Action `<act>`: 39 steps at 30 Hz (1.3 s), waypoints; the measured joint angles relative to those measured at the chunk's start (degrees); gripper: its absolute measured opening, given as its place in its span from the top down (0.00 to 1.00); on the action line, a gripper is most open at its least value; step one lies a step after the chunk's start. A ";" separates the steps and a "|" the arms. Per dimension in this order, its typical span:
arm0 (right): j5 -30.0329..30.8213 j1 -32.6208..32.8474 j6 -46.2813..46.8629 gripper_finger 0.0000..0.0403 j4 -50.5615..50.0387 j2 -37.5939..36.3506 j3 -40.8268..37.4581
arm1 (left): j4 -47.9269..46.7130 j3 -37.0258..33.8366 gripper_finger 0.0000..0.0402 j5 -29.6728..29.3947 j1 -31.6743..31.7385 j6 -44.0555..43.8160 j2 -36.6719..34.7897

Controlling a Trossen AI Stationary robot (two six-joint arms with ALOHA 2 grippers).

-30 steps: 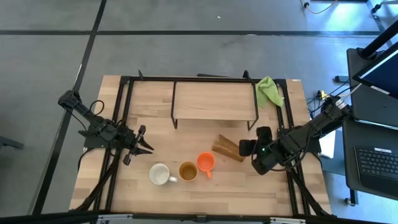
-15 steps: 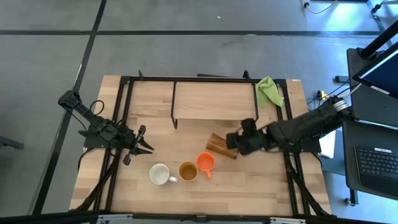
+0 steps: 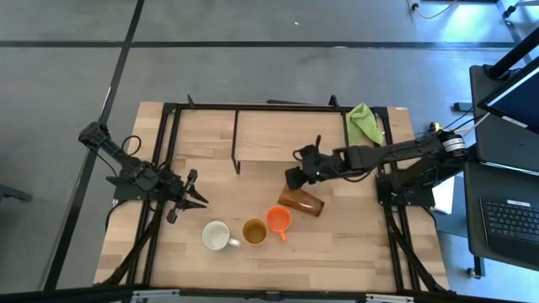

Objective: Stack small to large cups/mugs on shelf
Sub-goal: Adjust the shelf

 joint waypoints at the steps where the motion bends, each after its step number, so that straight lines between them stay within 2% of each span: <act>1: -0.26 -0.38 -0.24 0.68 0.04 -0.10 0.00 | -0.02 0.00 0.84 0.00 0.00 0.00 0.00; 4: -0.86 -1.06 -0.44 0.67 0.12 -0.17 0.00 | 0.22 0.00 0.84 -0.19 0.00 0.07 0.00; 8: -0.90 -1.10 -0.30 0.66 0.28 -0.17 0.00 | 2.38 -0.01 0.84 -6.53 0.38 1.23 0.03; 12: -0.90 -1.10 0.86 0.66 0.31 -0.17 0.00 | 3.58 -0.02 0.84 -6.95 0.33 -1.81 0.05; 16: -0.88 -1.10 2.03 0.66 0.31 -0.17 0.00 | 13.14 0.00 0.84 -12.28 1.20 -1.54 0.07; 19: 0.24 -0.55 3.11 0.66 -0.04 -0.17 0.31 | 26.51 0.06 0.84 -14.32 2.05 -4.67 0.01; 21: 2.02 -0.06 3.23 0.66 -0.81 -0.17 1.07 | 27.66 1.66 0.84 -15.25 3.17 -5.63 -0.02; 22: 2.81 0.07 3.23 0.66 -1.18 -0.17 1.53 | 24.45 3.34 0.84 -15.02 3.81 -7.02 0.04; 26: 7.10 0.94 0.60 0.66 -6.52 -0.15 6.00 | -0.62 14.56 0.84 -9.02 7.04 -17.15 5.48; 28: 9.63 1.27 -1.54 0.66 -10.32 -0.19 9.32 | -6.76 20.25 0.84 -5.05 9.49 -16.69 11.64; 31: 15.05 2.50 -5.40 0.66 -18.22 -0.15 15.00 | -10.71 28.19 0.84 2.66 14.83 -11.82 21.15; 35: 28.21 6.51 -8.88 0.66 -29.29 -0.17 23.85 | -14.03 32.97 0.84 13.72 24.62 -5.90 35.26; 37: 35.06 8.72 -9.02 0.66 -34.99 -0.17 28.45 | -11.40 33.03 0.84 19.43 30.74 -4.49 42.28; 39: 40.18 10.74 -8.26 0.66 -40.36 -0.19 33.13 | -4.35 33.13 0.85 27.41 36.34 -4.26 49.12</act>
